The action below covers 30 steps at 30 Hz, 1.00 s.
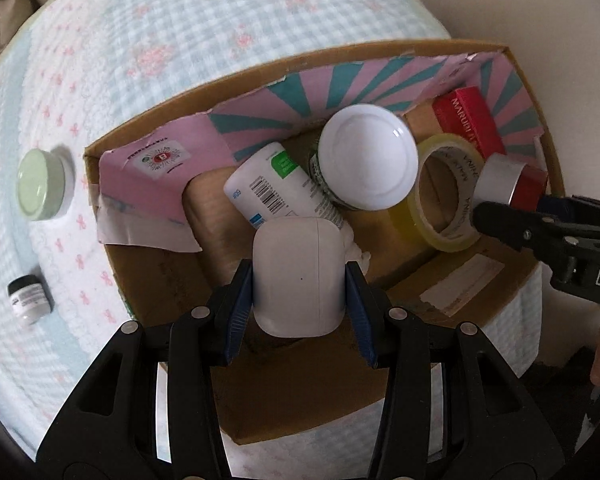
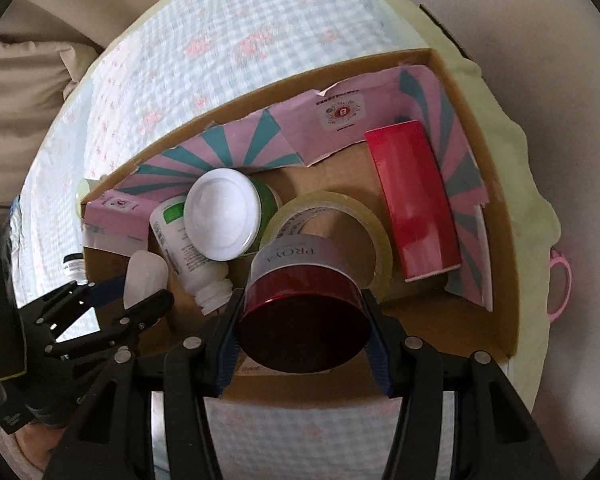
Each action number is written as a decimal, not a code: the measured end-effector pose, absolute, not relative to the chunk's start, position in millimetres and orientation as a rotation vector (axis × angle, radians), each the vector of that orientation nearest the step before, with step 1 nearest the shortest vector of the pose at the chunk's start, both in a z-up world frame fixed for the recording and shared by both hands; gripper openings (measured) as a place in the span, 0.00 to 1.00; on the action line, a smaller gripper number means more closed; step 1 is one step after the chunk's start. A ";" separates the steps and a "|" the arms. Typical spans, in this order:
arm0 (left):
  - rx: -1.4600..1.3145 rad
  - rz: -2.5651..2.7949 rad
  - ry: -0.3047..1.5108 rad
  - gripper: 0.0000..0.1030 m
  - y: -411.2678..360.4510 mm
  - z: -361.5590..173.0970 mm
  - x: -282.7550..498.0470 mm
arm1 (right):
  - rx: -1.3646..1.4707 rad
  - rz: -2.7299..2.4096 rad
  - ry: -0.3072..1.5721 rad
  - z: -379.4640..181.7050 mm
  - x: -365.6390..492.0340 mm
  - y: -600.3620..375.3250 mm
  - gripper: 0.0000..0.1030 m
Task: Organize rigid objects
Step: 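Carry earbud case and red-lidded jar into the cardboard box and release both, then lift both tools out of the box toward the last two jars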
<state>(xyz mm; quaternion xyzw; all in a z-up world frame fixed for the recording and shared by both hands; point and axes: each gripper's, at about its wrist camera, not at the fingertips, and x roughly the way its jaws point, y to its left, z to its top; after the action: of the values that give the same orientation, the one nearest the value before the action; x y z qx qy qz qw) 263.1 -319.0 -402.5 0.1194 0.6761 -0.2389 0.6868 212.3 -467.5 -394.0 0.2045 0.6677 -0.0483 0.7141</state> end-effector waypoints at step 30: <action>0.067 -0.412 1.355 1.00 -211.9 -299.6 210.7 | 0.414 -0.141 1.282 -313.5 169.9 -452.7 1.00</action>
<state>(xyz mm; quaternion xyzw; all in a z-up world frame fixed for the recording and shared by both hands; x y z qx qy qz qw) 210.7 -211.9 -299.6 0.0307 0.6221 -0.1894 0.7591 169.9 -452.7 -313.5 0.1915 0.5931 -0.0654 0.7793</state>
